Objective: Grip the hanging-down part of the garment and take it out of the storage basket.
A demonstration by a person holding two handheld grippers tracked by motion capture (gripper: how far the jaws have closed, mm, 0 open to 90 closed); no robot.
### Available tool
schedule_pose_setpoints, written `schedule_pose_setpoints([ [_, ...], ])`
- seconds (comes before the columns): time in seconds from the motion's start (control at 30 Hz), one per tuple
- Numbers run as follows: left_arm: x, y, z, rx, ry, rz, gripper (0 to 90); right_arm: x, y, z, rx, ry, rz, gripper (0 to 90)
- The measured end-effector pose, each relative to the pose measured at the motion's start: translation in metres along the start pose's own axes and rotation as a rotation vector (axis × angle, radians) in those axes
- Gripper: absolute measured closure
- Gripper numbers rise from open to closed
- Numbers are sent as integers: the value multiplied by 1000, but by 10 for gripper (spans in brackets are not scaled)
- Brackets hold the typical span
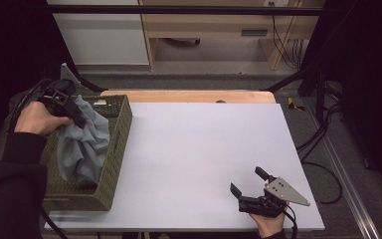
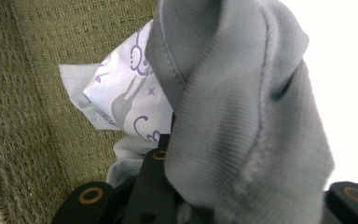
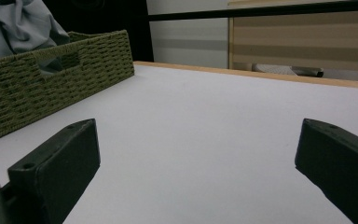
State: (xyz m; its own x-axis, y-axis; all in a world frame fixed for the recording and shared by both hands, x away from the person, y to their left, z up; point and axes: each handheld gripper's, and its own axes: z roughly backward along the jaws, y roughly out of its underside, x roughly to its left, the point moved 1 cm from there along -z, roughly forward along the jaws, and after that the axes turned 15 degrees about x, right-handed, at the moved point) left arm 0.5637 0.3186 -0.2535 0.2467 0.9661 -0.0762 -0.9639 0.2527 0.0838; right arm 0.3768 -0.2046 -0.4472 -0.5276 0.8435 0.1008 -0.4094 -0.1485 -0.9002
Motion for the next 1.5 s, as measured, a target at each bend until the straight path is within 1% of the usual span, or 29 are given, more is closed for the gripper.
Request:
schedule_pose_setpoints([
  [0.1, 0, 1, 1, -3, 7, 7, 782, 0, 0, 0, 3, -6, -3, 2],
  [0.23, 1, 1, 3, -8, 0, 1, 782, 0, 0, -2, 6, -12, 2, 2],
  [0.3, 1, 2, 5, -13, 8, 7, 783, 0, 1, -2, 8, -15, 5, 2],
  [0.33, 1, 2, 6, -15, 3, -1, 784, 0, 0, -2, 13, -15, -3, 2],
  [0.4, 1, 3, 8, -19, 1, -1, 785, 0, 0, -2, 13, -16, -1, 2],
  [0.5, 1, 5, 13, -26, -4, -6, 786, 0, 0, -3, 15, -19, -12, 2],
  [0.57, 0, 7, 17, -37, -3, -4, 787, 0, 0, -3, 14, -28, -7, 2],
  [0.6, 0, 8, 20, -45, -1, -3, 788, 1, 0, -3, 19, -21, -12, 2],
  [0.63, 0, 9, 21, -48, -4, -7, 789, 1, 0, -4, 19, -27, -5, 2],
  [0.67, 0, 10, 24, -55, -6, -3, 790, 1, 0, -4, 21, -26, -8, 2],
  [0.7, -1, 12, 26, -63, -1, 0, 791, 1, 0, -4, 18, -33, -6, 2],
  [0.73, -1, 13, 29, -68, -3, -1, 791, 2, -1, -5, 17, -29, -5, 2],
  [0.77, -1, 14, 31, -72, -3, 2, 792, 1, -1, -5, 20, -33, 3, 2],
  [0.83, 0, 16, 36, -87, -7, -1, 794, 2, -1, -5, 17, -37, 0, 2],
  [0.87, 0, 18, 39, -102, -9, -1, 795, 2, -1, -6, 18, -37, 4, 2],
  [0.9, 0, 19, 41, -106, -7, 1, 798, 3, -2, -6, 22, -35, -5, 2],
  [0.93, 1, 20, 43, -111, -5, -5, 802, 4, -2, -7, 20, -35, -4, 2],
  [1.07, 1, 24, 49, -116, -6, -1, 804, 4, -3, -8, 25, -39, -7, 2],
  [1.17, 1, 26, 54, -119, -13, -5, 806, 4, -4, -8, 22, -46, 3, 2],
  [1.2, 1, 26, 56, -124, -15, -5, 806, 5, -4, -9, 18, -52, -3, 2],
  [1.27, 0, 28, 62, -137, -17, -5, 807, 4, -6, -9, 18, -53, 9, 2],
  [1.3, 0, 29, 65, -140, -16, -4, 807, 5, -6, -10, 23, -53, 3, 2],
  [1.4, -3, 32, 74, -151, -28, -9, 808, 6, -9, -12, 23, -67, 7, 3],
  [1.43, -5, 33, 77, -157, -31, -10, 808, 8, -13, -14, 20, -77, 18, 4],
  [1.47, -6, 34, 80, -157, -30, -14, 808, 8, -13, -14, 20, -77, 18, 4],
  [1.5, -7, 35, 83, -168, -36, -15, 808, 9, -15, -15, 21, -85, 11, 5],
])
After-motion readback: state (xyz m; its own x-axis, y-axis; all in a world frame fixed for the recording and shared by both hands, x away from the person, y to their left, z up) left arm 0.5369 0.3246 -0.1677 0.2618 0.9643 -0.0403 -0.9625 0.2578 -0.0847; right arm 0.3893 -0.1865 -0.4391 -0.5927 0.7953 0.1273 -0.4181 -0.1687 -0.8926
